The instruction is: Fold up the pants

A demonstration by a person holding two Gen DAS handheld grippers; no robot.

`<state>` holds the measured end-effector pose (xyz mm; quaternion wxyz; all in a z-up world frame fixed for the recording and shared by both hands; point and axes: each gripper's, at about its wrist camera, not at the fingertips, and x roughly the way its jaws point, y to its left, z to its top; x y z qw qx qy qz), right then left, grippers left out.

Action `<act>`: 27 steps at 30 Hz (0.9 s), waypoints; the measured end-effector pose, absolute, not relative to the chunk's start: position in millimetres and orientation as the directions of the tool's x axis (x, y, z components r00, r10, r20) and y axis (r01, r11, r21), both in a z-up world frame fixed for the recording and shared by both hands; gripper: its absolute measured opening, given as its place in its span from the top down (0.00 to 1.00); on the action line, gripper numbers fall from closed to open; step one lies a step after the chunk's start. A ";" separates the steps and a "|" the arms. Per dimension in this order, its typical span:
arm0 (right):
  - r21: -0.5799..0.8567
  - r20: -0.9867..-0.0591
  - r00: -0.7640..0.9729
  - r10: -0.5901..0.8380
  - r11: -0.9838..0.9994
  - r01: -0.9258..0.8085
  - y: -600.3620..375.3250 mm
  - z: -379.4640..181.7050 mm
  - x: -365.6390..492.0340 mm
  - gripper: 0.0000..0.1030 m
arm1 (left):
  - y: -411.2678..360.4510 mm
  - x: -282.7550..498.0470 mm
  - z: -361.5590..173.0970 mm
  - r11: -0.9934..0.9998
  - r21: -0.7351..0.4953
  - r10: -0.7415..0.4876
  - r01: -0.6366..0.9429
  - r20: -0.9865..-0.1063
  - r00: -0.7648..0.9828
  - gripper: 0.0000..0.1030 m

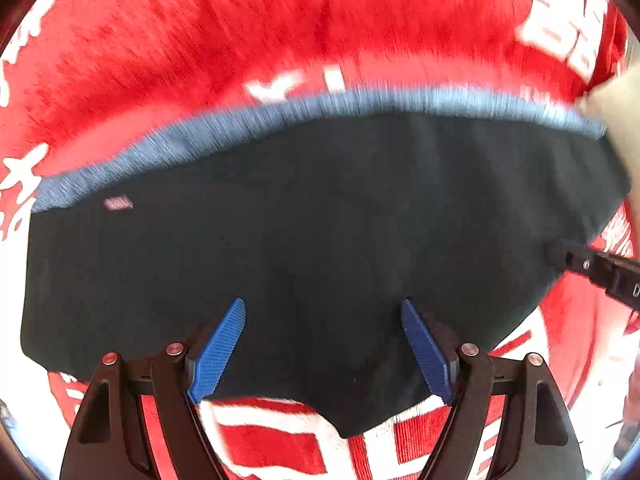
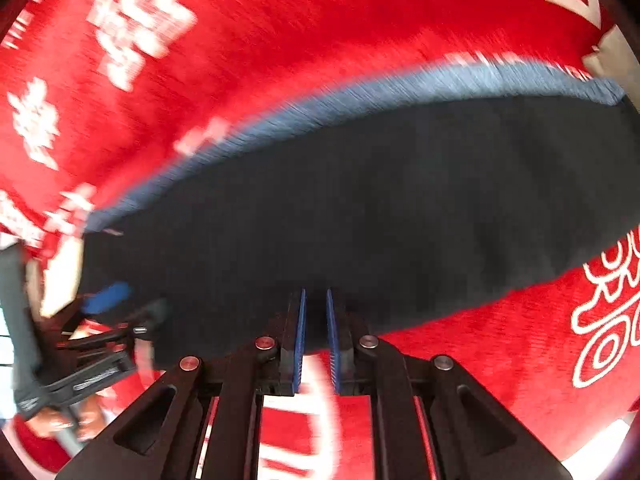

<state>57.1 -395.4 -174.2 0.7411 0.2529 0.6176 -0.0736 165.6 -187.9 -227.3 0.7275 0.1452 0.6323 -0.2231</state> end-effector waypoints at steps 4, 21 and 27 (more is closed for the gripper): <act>0.366 -0.921 0.299 0.250 0.821 0.438 -405.8 -174.1 37.3 0.91 | -173.6 158.9 -231.6 0.888 -0.137 -0.190 0.440 -0.979 0.079 0.18; 0.344 -0.920 0.310 0.242 0.877 0.336 -421.0 -169.7 159.7 0.74 | -234.4 275.7 -227.8 0.923 -0.090 -0.171 0.374 -0.967 0.190 0.18; 0.262 -0.940 0.312 0.141 0.882 0.392 -460.1 -184.2 181.3 0.79 | -233.5 297.9 -252.0 0.957 -0.079 -0.137 0.279 -0.971 0.196 0.12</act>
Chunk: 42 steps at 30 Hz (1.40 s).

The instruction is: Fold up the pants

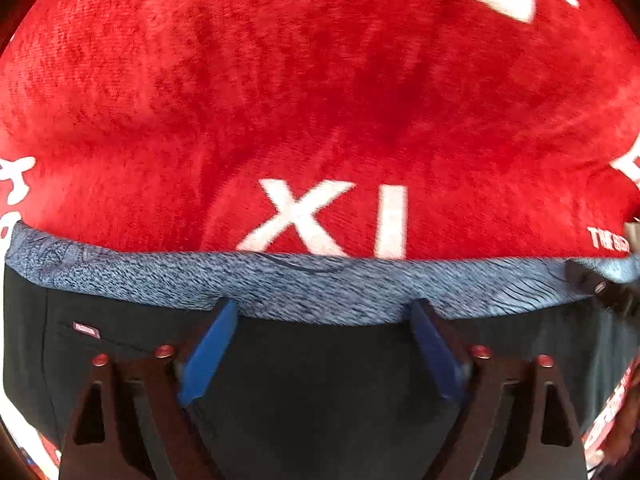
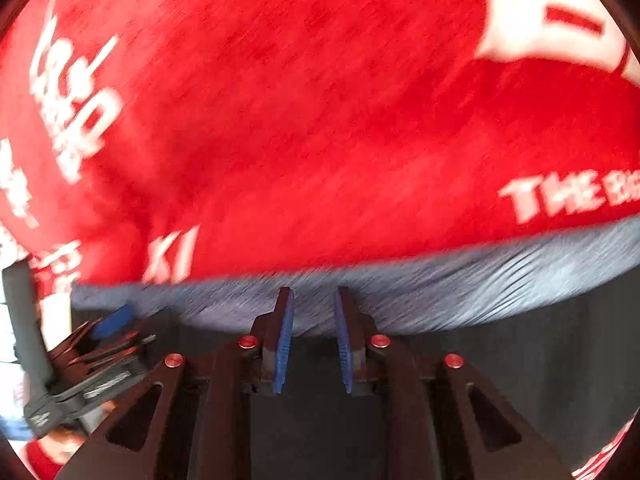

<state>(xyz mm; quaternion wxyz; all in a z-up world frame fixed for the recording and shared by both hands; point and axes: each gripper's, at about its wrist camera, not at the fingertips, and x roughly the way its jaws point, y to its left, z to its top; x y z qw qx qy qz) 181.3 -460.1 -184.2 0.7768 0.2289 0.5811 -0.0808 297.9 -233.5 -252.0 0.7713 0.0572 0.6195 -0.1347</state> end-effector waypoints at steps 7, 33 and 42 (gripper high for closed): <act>0.226 -0.942 0.331 0.046 0.819 0.527 -531.4 -166.4 157.5 0.72 | -235.8 310.3 -225.5 0.961 -0.027 -0.090 0.275 -0.972 0.219 0.12; 0.088 -0.970 0.229 -0.086 0.751 0.655 -649.1 -141.5 56.2 0.54 | -259.8 200.4 -202.4 0.944 0.066 0.006 0.324 -0.983 0.183 0.11; 0.142 -0.965 0.263 0.001 0.844 0.517 -539.5 -139.1 45.9 0.53 | -236.0 178.0 -234.4 0.951 0.037 -0.011 0.308 -0.988 0.152 0.11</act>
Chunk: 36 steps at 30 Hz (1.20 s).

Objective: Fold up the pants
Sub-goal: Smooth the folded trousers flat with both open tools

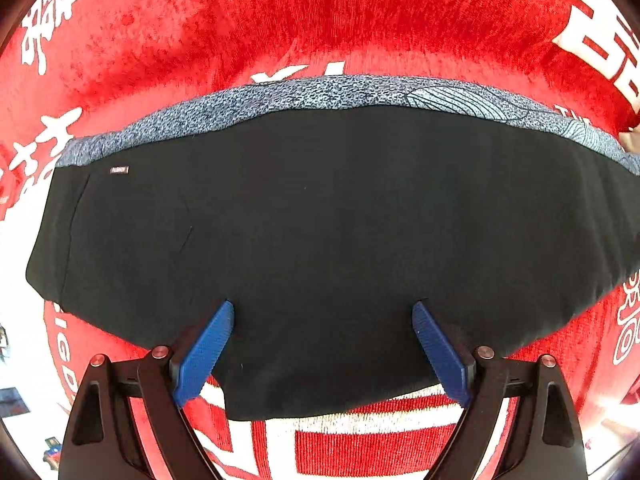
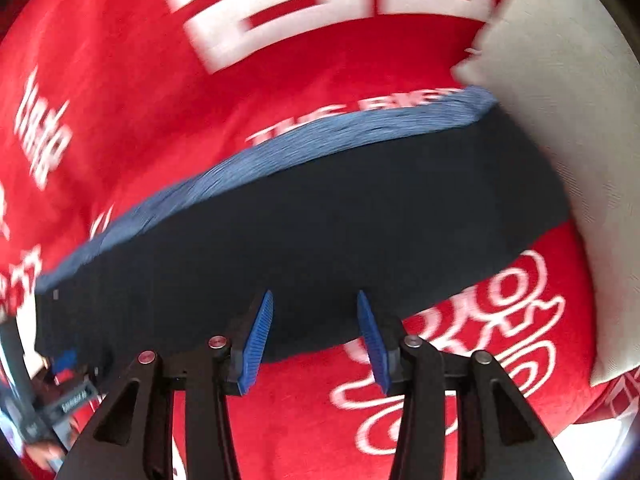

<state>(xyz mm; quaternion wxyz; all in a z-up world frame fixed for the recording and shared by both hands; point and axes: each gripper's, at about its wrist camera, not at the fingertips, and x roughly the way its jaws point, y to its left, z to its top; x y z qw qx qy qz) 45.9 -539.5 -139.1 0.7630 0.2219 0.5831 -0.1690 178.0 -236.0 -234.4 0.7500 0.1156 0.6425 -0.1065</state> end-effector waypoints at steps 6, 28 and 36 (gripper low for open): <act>0.195 -0.961 0.273 0.047 0.813 0.548 -510.9 -143.7 32.7 0.53 | -228.0 175.3 -234.3 0.956 0.010 -0.032 0.292 -0.990 0.139 0.11; 0.109 -0.968 0.249 0.005 0.908 0.405 -478.0 -161.5 52.2 0.53 | -220.7 170.6 -229.2 0.958 -0.014 -0.059 0.286 -0.987 0.148 0.11; 0.100 -0.971 0.239 0.002 0.912 0.399 -477.4 -159.7 53.5 0.51 | -219.4 173.0 -230.7 0.961 -0.013 -0.054 0.277 -0.989 0.138 0.09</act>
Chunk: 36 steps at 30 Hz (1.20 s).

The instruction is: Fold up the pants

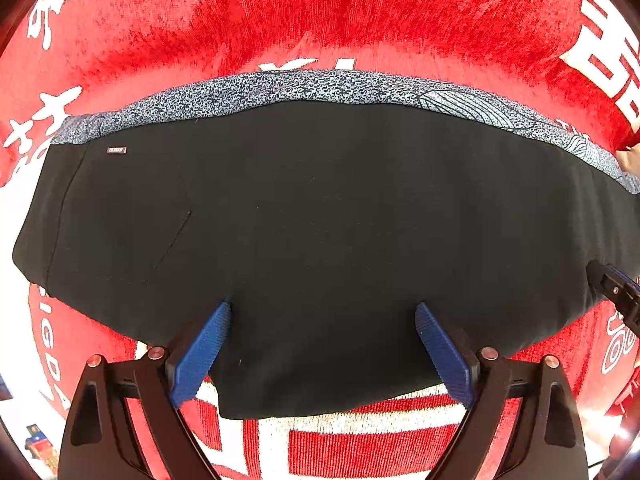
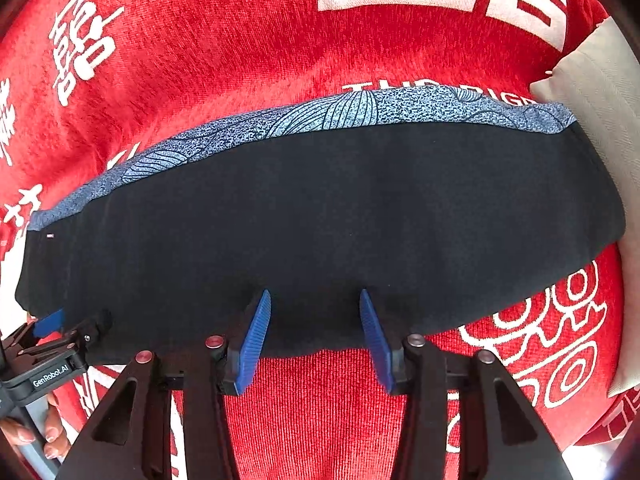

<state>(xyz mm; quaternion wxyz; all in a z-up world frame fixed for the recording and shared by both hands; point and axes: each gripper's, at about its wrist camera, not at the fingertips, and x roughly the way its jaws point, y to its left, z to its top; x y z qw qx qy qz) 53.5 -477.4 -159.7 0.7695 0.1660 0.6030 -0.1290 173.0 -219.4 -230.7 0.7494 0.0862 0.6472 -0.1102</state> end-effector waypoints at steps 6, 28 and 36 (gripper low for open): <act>0.080 -0.967 0.252 -0.017 0.925 0.371 -470.7 -167.1 56.5 0.47 | -218.6 173.6 -231.1 0.960 -0.016 -0.057 0.279 -0.989 0.137 0.09; 0.236 -0.949 0.300 0.100 0.853 0.465 -489.8 -152.6 39.5 0.36 | -239.6 163.5 -214.5 0.931 0.050 -0.009 0.362 -0.987 0.159 0.09; 0.430 -0.895 0.369 0.249 0.696 0.574 -526.3 -149.0 -21.8 0.36 | -280.3 145.9 -194.0 0.886 -0.006 -0.071 0.463 -0.990 0.122 0.09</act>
